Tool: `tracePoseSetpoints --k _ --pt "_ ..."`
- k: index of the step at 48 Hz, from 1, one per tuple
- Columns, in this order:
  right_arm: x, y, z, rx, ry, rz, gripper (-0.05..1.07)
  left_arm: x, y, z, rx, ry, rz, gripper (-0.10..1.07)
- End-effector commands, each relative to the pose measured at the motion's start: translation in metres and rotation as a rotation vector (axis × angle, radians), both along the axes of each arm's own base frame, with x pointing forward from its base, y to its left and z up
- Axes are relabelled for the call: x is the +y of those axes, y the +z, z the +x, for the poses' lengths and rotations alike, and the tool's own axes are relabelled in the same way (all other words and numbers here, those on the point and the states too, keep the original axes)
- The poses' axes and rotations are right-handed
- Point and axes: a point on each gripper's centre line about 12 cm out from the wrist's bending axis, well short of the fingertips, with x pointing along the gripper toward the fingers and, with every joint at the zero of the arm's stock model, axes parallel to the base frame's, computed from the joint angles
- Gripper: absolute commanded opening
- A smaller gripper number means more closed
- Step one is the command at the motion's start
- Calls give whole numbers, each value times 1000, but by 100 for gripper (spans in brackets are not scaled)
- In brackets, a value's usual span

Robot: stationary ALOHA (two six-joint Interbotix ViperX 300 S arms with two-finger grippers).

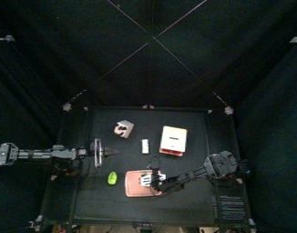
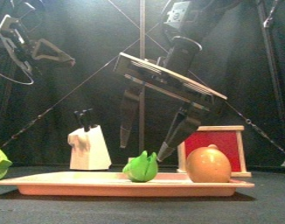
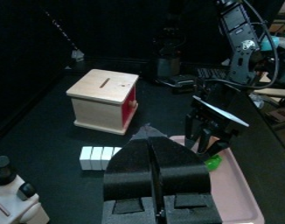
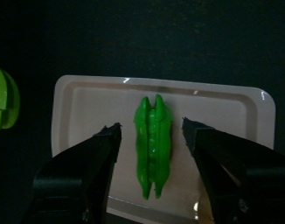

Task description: Grab peas

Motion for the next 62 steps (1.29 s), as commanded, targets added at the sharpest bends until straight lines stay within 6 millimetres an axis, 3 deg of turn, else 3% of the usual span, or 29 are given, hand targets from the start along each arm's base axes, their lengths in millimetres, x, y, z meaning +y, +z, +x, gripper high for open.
tracePoseSetpoints --k 1,36,55,62 --pt "1 16 6 -41 1 8 90 1 5 2 -15 3 5 -1" --pt "7 -16 6 9 15 23 89 1 5 2 -15 1 5 -1" --pt "7 -19 5 18 4 37 69 1 6 2 -16 1 5 -1" --pt "7 -12 6 3 6 39 67 1 5 1 -15 3 5 -1"
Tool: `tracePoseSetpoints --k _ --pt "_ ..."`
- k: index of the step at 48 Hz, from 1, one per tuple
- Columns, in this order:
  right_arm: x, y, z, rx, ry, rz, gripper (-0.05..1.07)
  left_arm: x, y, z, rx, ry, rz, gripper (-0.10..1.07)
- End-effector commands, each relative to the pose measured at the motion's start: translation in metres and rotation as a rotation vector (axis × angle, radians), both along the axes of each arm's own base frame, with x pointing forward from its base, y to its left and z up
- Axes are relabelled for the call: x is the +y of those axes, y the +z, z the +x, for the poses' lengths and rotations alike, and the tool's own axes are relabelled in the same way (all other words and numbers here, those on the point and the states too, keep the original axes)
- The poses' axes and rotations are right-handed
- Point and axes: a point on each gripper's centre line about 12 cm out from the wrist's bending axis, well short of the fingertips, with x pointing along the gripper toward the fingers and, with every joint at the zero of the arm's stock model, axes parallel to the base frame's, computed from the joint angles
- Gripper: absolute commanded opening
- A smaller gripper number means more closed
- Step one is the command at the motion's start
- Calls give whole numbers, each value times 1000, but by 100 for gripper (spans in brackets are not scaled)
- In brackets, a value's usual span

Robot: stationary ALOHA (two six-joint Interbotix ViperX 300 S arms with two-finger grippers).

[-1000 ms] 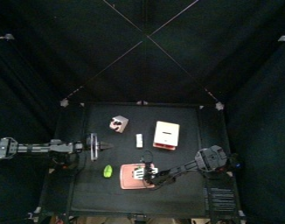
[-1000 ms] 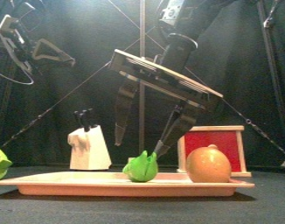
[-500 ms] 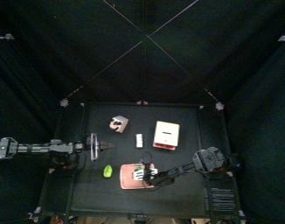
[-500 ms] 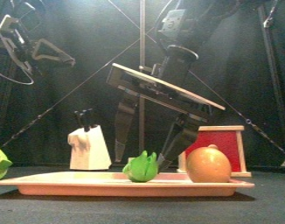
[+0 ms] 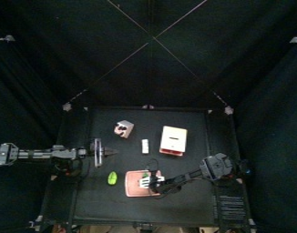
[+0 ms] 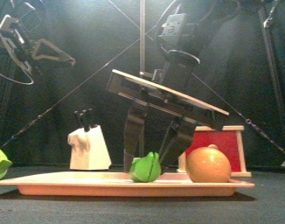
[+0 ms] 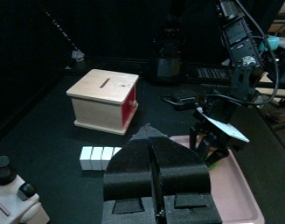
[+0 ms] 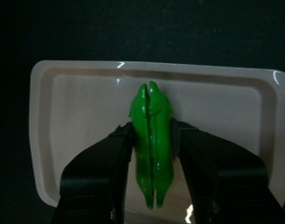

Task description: Grab peas

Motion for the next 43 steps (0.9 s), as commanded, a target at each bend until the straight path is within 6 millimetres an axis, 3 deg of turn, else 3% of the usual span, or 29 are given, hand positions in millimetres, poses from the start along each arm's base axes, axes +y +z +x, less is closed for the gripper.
tracePoseSetpoints --k 1,15,43 --pt "-1 24 4 -56 2 11 67 1 5 2 -14 1 3 -1" --pt "-3 38 5 -88 10 1 67 1 5 2 -14 3 3 -1" --pt "-1 38 4 -88 9 6 67 1 6 2 -16 1 5 -1"
